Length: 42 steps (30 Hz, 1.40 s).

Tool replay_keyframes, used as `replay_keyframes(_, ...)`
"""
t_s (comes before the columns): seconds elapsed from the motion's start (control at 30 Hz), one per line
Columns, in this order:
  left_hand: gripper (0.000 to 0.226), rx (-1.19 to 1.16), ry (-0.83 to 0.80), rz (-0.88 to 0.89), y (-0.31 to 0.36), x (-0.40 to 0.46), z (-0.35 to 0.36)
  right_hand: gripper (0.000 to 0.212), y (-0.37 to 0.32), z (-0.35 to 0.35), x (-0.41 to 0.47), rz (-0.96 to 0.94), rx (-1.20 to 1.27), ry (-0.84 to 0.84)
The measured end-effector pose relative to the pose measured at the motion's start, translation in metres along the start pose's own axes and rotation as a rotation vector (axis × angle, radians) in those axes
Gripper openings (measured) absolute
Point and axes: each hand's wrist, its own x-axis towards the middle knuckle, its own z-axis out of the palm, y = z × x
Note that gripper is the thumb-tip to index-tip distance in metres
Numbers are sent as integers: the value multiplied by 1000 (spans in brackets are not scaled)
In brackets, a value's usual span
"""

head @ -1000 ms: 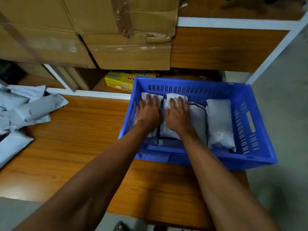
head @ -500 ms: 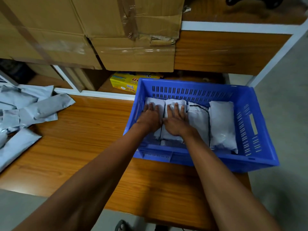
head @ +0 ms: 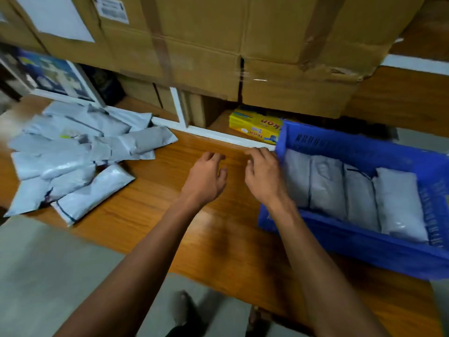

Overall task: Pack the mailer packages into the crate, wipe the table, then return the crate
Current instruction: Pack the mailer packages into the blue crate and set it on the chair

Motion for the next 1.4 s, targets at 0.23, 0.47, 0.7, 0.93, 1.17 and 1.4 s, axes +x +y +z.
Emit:
replay_keyframes(0.23,47,143,-92,-305,-211,-44,-40,36,-127,145,14,-32,-52,-314)
replay_keyframes(0.47,67,342,-153,-502,-337,-77,-47,46,-227,253,54,-97,-104,-569)
replay_keyframes(0.7,67,168,-191,-452,-324,-62,-33,43,-251,303,53,155,-73,-590)
replay_keyframes(0.93,43,216,215,-396,-373,-54,-88,66,-271,332,33,156,-81,-490)
replay_keyframes(1.17,57,313,-128,-558,-424,-81,-74,104,-286,360,17,147,-192,-601)
replay_keyframes(1.4,68,265,-158,-479,-352,-76,-55,76,-239,327,28,82,-278,-528)
